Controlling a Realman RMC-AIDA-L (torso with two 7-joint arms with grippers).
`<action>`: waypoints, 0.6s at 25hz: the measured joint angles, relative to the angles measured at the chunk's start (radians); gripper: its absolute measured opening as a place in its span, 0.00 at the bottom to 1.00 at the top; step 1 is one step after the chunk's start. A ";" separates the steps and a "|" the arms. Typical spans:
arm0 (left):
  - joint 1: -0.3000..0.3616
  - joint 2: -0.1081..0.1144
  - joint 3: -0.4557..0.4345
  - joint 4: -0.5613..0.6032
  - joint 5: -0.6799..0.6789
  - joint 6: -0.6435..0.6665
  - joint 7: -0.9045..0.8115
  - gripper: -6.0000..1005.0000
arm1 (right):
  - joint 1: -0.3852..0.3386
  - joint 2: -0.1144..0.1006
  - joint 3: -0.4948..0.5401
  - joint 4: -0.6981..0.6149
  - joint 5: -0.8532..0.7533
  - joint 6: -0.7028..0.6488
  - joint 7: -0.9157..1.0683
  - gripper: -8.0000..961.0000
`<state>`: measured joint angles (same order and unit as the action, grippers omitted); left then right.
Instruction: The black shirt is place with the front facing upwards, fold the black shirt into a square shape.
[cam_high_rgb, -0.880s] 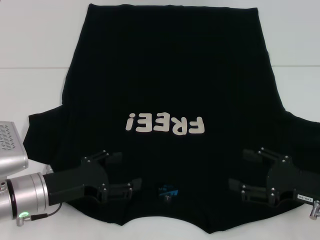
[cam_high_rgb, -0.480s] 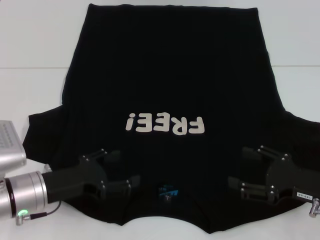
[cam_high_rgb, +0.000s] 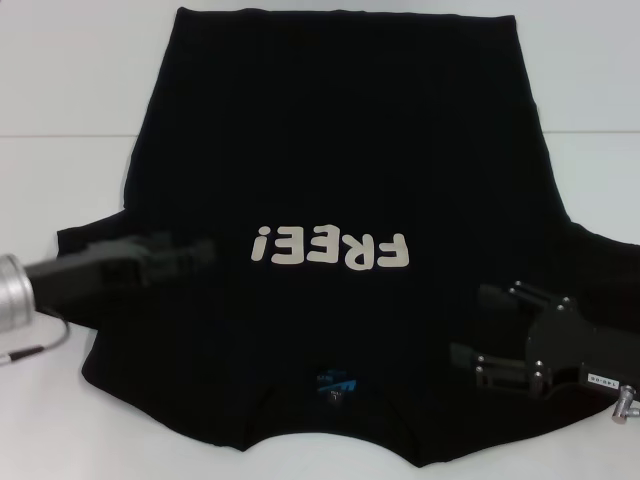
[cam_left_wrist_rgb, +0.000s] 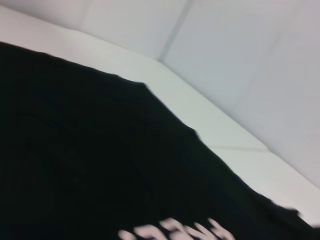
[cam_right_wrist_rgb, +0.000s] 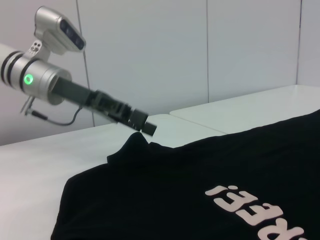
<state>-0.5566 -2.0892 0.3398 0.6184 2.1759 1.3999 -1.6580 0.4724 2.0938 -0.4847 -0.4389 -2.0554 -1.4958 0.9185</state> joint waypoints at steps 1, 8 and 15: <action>-0.002 0.006 -0.009 0.012 0.000 -0.013 -0.021 0.94 | 0.003 0.000 0.000 0.001 0.000 0.001 0.000 0.95; 0.011 0.038 -0.041 0.094 0.055 -0.187 -0.169 0.94 | 0.017 0.000 0.000 0.000 0.000 0.006 0.026 0.95; 0.010 0.042 -0.056 0.081 0.105 -0.284 -0.196 0.94 | 0.030 0.000 -0.001 -0.001 0.000 0.034 0.037 0.95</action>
<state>-0.5462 -2.0473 0.2841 0.6995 2.2806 1.1161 -1.8544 0.5022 2.0938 -0.4855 -0.4397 -2.0555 -1.4620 0.9555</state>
